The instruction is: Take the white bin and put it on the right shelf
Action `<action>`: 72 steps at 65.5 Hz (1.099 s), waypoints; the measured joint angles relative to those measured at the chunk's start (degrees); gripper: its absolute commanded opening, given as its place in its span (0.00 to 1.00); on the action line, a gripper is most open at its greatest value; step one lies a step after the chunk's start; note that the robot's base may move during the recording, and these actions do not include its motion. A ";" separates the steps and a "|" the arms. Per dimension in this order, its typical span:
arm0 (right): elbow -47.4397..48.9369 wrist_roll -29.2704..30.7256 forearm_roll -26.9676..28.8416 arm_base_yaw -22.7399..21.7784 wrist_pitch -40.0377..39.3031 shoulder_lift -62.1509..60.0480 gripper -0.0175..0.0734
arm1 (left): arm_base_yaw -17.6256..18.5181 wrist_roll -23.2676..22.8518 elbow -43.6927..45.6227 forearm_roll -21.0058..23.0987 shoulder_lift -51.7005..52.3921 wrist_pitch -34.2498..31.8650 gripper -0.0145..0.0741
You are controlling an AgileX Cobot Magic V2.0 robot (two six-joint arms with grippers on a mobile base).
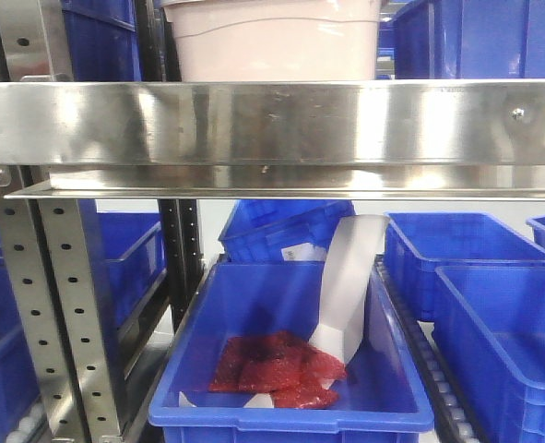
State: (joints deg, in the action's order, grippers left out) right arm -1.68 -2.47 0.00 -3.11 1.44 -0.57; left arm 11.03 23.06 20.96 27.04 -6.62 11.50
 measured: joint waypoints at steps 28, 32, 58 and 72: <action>0.00 -0.34 0.00 0.00 0.00 0.00 0.26 | 0.00 0.00 0.00 0.10 0.00 0.00 0.03; 0.00 -0.34 0.00 0.00 0.00 0.00 0.26 | 0.00 0.00 0.00 0.10 0.00 0.00 0.03; 0.00 -0.34 0.00 0.00 0.00 0.00 0.26 | 0.00 0.00 0.00 0.10 0.00 0.00 0.03; 0.00 -0.34 0.00 0.00 0.00 0.00 0.26 | 0.00 0.00 0.00 0.10 0.00 0.10 0.03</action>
State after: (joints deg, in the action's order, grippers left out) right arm -1.68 -2.81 0.00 -3.11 1.44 -0.57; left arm 11.03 23.06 20.96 27.14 -6.62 11.59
